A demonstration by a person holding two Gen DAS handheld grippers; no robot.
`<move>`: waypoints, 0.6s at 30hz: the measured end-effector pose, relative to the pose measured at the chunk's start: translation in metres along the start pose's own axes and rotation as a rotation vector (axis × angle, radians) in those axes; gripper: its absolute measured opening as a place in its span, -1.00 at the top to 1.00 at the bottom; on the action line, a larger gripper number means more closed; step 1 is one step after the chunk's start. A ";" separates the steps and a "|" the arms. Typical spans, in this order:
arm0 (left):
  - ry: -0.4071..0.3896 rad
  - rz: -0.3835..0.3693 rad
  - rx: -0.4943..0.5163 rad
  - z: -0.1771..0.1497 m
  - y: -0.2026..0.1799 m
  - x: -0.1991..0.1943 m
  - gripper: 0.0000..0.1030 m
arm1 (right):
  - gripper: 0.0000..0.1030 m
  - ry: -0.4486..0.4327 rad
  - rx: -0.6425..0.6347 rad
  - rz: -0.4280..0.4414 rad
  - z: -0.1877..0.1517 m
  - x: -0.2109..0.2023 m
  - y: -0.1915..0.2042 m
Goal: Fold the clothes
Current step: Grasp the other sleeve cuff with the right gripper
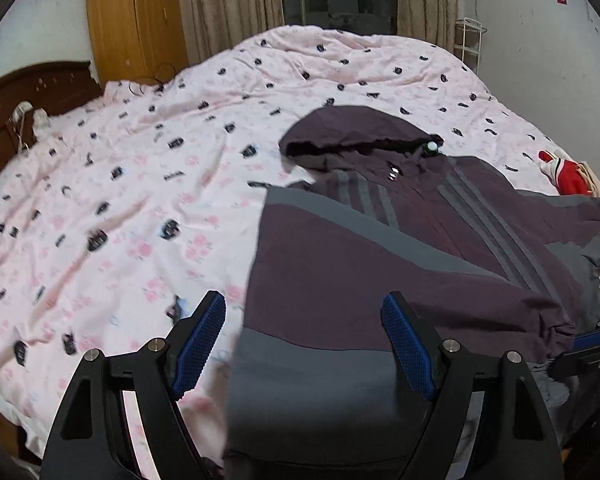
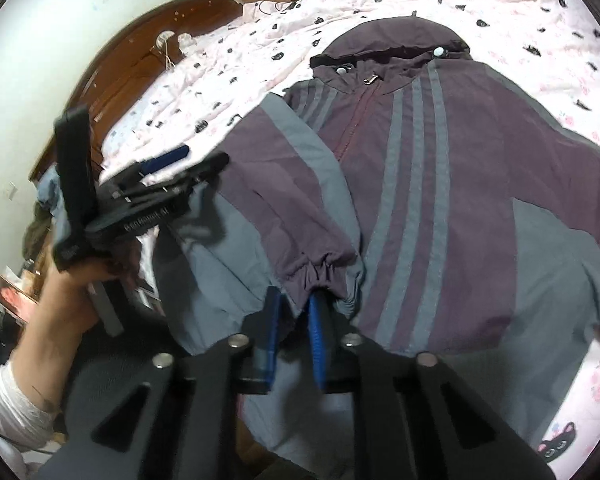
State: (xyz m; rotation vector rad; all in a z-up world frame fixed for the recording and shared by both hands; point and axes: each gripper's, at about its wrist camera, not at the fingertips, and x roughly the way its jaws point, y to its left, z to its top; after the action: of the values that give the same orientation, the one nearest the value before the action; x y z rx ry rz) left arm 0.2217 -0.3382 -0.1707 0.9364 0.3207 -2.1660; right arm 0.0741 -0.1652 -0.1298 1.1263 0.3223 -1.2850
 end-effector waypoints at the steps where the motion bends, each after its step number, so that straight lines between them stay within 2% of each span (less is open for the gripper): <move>1: 0.010 -0.007 -0.004 -0.001 -0.001 0.002 -0.50 | 0.83 -0.001 -0.002 0.001 0.000 0.000 0.001; 6: 0.039 -0.018 -0.020 -0.004 -0.001 0.008 -0.50 | 0.88 -0.013 -0.005 0.011 -0.001 -0.005 0.002; 14: 0.062 0.015 0.020 -0.008 -0.010 0.014 -0.50 | 0.89 0.012 -0.005 0.093 -0.007 -0.023 -0.002; 18: 0.074 0.021 0.010 -0.009 -0.009 0.017 -0.50 | 0.90 0.034 -0.051 0.073 -0.012 -0.024 -0.002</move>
State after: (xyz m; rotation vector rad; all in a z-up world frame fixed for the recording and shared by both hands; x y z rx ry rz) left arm 0.2127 -0.3368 -0.1897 1.0226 0.3350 -2.1191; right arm 0.0689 -0.1412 -0.1184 1.1076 0.3342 -1.1881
